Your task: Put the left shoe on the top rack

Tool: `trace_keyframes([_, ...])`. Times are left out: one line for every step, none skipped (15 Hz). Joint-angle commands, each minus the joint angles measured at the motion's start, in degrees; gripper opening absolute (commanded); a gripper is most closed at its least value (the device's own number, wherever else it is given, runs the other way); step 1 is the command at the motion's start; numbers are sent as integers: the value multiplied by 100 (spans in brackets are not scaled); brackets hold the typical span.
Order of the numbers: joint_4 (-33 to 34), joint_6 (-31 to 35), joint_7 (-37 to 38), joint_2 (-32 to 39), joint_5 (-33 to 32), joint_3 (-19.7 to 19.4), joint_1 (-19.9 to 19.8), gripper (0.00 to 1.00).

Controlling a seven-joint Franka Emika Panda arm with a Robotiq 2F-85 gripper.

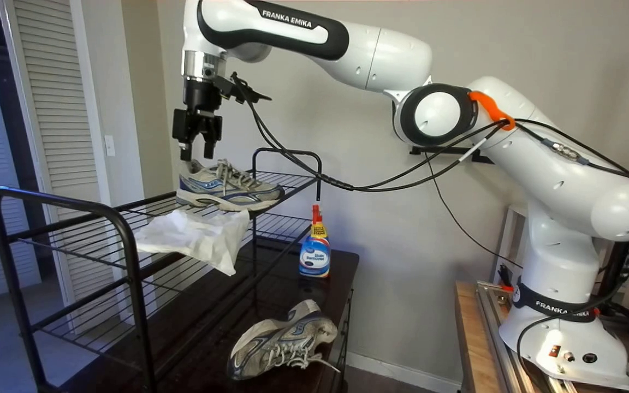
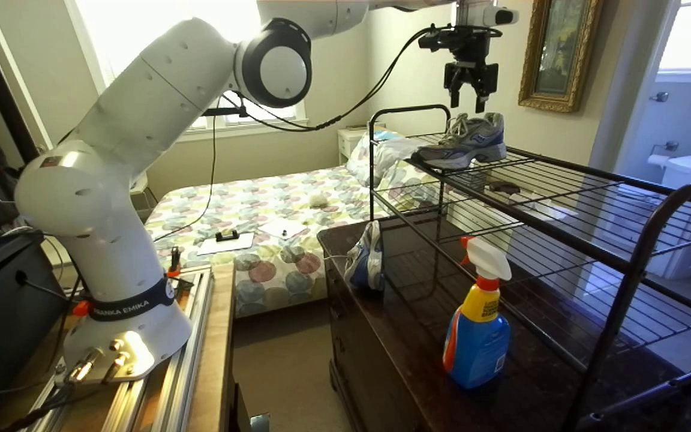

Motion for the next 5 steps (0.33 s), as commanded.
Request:
trace_keyframes([838, -357, 329, -20, -237, -152, 375, 100])
trace_keyframes([221, -56, 92, -140, -69, -43, 175, 100])
trace_keyframes([285, -83, 113, -202, -81, -47, 236, 100])
trace_keyframes([262, -84, 113, -232, -82, -46, 251, 100])
trace_keyframes([234, -84, 113, -224, -82, -46, 237, 100])
